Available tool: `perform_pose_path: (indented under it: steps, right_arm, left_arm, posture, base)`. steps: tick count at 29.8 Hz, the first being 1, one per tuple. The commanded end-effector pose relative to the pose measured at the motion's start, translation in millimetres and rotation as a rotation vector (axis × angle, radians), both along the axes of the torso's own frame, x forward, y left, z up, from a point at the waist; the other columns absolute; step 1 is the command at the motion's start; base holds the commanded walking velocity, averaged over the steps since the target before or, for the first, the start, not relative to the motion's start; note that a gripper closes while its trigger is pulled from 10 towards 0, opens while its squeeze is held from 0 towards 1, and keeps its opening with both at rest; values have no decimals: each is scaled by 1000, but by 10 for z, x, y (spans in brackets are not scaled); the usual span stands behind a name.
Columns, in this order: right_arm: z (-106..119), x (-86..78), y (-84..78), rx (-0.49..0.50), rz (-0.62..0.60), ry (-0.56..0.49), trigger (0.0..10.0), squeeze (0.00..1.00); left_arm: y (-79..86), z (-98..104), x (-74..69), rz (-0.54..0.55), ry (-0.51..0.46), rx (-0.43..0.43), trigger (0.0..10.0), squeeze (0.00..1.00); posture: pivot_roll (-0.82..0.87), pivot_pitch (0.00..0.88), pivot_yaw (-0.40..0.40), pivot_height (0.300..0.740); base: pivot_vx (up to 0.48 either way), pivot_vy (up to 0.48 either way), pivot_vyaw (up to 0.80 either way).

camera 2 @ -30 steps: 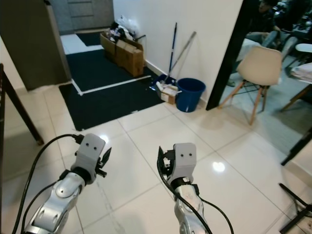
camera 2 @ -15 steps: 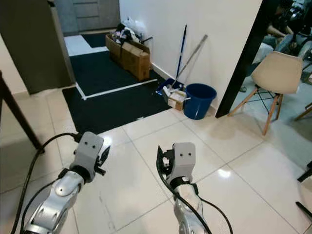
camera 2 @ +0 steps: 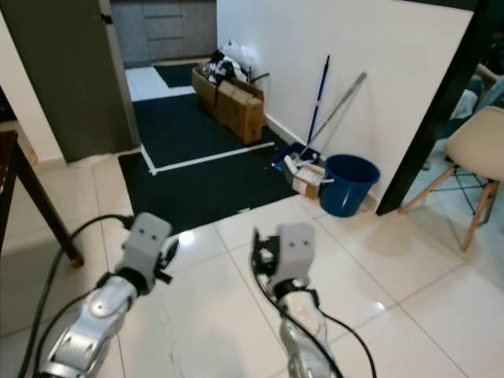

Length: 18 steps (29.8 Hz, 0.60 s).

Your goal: Setting the table

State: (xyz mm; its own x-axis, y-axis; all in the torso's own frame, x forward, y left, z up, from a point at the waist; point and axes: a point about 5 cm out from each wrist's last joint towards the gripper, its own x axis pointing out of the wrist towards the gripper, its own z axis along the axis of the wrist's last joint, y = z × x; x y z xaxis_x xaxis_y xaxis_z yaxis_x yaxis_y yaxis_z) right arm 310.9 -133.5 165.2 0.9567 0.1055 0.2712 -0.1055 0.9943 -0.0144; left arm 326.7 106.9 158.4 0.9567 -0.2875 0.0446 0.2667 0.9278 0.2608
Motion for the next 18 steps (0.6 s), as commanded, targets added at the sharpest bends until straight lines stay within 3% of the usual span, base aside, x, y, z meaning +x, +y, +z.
perform_pose_path:
  steps: [1, 4, 5, 8, 10, 13, 18]
  right_arm:
    - [234, 16, -12, 1, -6, -73, 10000, 0]
    - [293, 20, -3, 0, 0, -90, 10000, 0]
    - [382, 27, 26, -4, 19, -115, 10000, 0]
    - [419, 29, 51, -6, 35, -124, 10000, 0]
    - [419, 29, 51, -6, 35, -124, 10000, 0]
    - [409, 30, 107, -9, 61, -116, 10000, 0]
    - [406, 22, 126, -4, 68, -104, 10000, 0]
  left_arm:
    - [2, 211, -9, -5, -60, -24, 10000, 0]
    - [48, 302, -7, 14, -88, -36, 10000, 0]
    - [253, 530, -11, 98, -151, -86, 10000, 0]
    - [440, 689, -37, 168, -191, -127, 10000, 0]
    - [440, 689, -37, 168, -191, -127, 10000, 0]
    - [569, 811, -95, 208, -226, -142, 10000, 0]
    - [477, 811, -126, 182, -220, -146, 10000, 0]
  posture:
    - [16, 55, 87, 740]
    - [17, 55, 89, 740]
    - [28, 57, 85, 740]
    - [37, 58, 81, 740]
    - [37, 58, 81, 740]
    - [58, 65, 68, 740]
    - [53, 71, 72, 740]
  base:
    - [480, 0, 569]
    - [480, 0, 569]
    - [480, 0, 569]
    - [480, 0, 571]
    - [480, 0, 575]
    - [480, 0, 594]
    - [480, 0, 747]
